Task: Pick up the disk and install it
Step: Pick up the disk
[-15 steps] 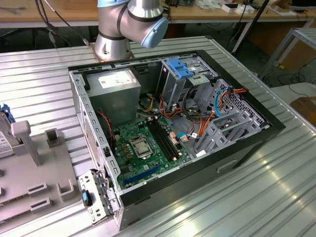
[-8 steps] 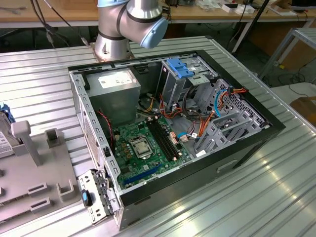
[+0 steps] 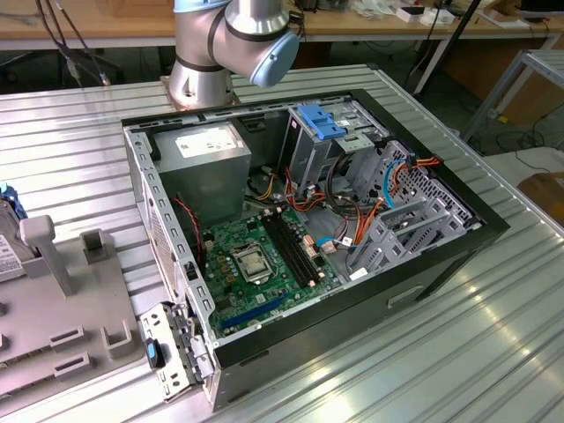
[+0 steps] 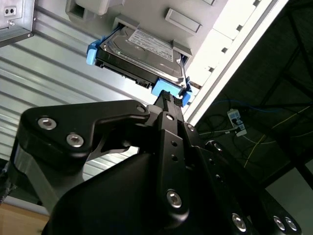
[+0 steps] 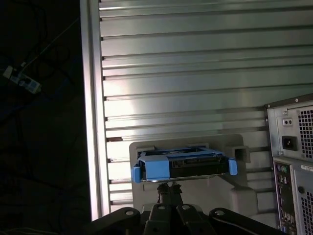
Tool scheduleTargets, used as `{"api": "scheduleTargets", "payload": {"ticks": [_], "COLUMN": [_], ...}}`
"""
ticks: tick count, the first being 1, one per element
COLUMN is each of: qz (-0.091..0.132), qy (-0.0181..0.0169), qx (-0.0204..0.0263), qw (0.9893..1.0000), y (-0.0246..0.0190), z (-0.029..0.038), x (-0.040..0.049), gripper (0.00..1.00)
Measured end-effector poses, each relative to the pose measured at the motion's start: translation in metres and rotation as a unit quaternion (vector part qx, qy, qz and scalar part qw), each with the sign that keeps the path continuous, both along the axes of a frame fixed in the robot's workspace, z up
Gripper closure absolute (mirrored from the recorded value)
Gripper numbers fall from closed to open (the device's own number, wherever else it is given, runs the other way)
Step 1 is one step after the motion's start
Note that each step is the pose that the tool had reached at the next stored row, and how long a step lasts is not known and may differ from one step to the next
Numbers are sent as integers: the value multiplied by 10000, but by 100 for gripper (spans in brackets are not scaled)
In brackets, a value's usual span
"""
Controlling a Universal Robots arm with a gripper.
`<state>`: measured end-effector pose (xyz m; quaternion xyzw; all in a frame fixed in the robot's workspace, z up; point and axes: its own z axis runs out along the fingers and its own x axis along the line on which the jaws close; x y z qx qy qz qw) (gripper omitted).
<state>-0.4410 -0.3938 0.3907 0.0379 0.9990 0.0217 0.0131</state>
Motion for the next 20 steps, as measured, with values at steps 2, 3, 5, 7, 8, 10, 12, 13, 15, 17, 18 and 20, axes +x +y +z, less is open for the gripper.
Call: {"api": "scheduleTargets", "payload": {"ticks": [2,3,5,7,8,10,12,13,15,17,18,20], "qz": [0,0,0,4,10,24,95,138,219,295,345,402], "qy": [0,0,0,0,0,0,0,0,0,0,0,0], "qx": [0,0,0,0,0,0,0,0,0,0,0,0], "qw": [10000,10000,10000,10000,10000,10000,10000,9999,9998,9996,9994,9992], "y": [0,0,0,0,0,0,1,0,0,0,0,0], "z": [0,0,0,0,0,0,0,0,0,0,0,0], "x": [-1,-1,-2,-2,-2,-2,-3,-4,-6,-9,-10,-11], "gripper": [89,89,89,89,89,89,89,89,89,89,89,89]}}
